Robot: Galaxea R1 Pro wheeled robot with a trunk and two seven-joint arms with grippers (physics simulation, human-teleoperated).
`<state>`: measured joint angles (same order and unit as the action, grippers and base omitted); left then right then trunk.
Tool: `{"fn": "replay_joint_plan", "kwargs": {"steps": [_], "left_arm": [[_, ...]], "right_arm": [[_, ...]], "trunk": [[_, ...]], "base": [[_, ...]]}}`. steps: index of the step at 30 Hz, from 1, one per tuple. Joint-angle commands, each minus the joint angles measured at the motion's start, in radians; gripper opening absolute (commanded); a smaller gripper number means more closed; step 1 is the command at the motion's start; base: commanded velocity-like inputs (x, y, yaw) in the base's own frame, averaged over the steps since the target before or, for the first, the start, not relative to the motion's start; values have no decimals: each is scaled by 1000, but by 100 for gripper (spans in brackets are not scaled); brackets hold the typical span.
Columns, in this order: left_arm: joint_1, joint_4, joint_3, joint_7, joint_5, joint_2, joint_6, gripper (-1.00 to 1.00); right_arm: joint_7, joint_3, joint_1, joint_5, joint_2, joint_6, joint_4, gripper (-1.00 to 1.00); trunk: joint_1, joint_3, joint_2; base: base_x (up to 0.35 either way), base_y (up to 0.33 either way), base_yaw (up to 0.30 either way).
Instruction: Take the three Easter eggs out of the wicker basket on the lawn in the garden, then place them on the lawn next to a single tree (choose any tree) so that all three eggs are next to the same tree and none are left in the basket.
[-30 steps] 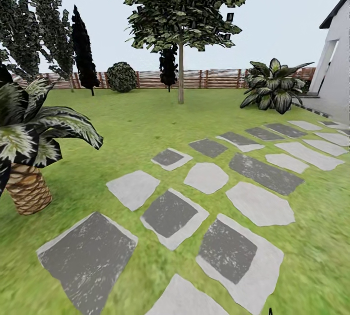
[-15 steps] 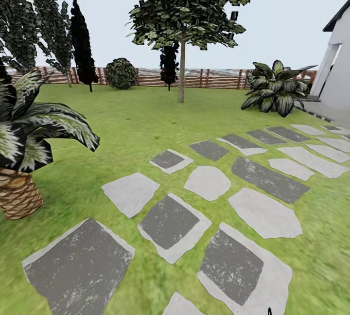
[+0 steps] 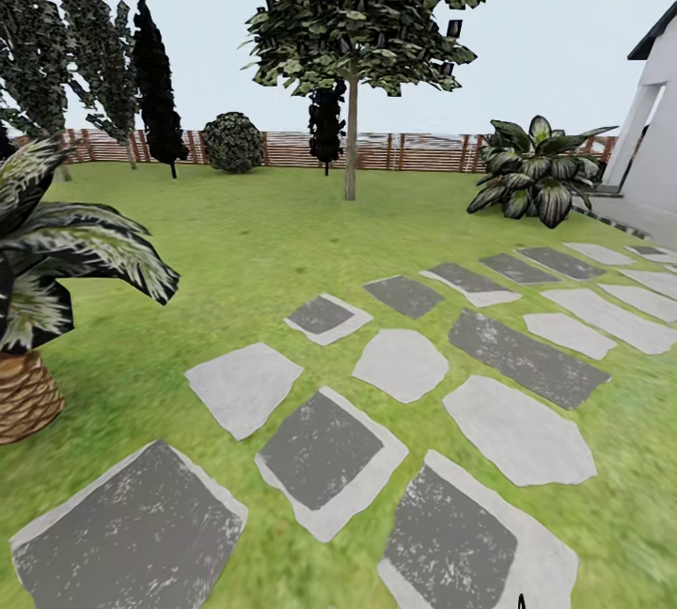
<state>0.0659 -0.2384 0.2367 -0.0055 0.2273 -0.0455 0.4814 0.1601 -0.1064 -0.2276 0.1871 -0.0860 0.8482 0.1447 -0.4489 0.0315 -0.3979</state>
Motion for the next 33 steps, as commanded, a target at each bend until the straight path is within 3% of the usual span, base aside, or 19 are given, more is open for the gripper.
{"fn": "replay_joint_plan", "kwargs": {"steps": [1, 13, 33], "left_arm": [[1, 1, -3, -1, 8, 0, 3, 100], [1, 1, -3, -1, 7, -1, 4, 100], [0, 1, -3, -1, 9, -1, 4, 100]], "right_arm": [[-1, -1, -1, 2, 0, 2, -1, 100], [-1, 0, -1, 0, 0, 3, -1, 100], [-1, 1, -1, 0, 0, 2, -1, 100]], "trunk": [[-1, 2, -2], [-1, 2, -2], [-1, 2, -2]], "base": [[301, -200, 0], [304, -170, 0], [309, -6, 0]]}}
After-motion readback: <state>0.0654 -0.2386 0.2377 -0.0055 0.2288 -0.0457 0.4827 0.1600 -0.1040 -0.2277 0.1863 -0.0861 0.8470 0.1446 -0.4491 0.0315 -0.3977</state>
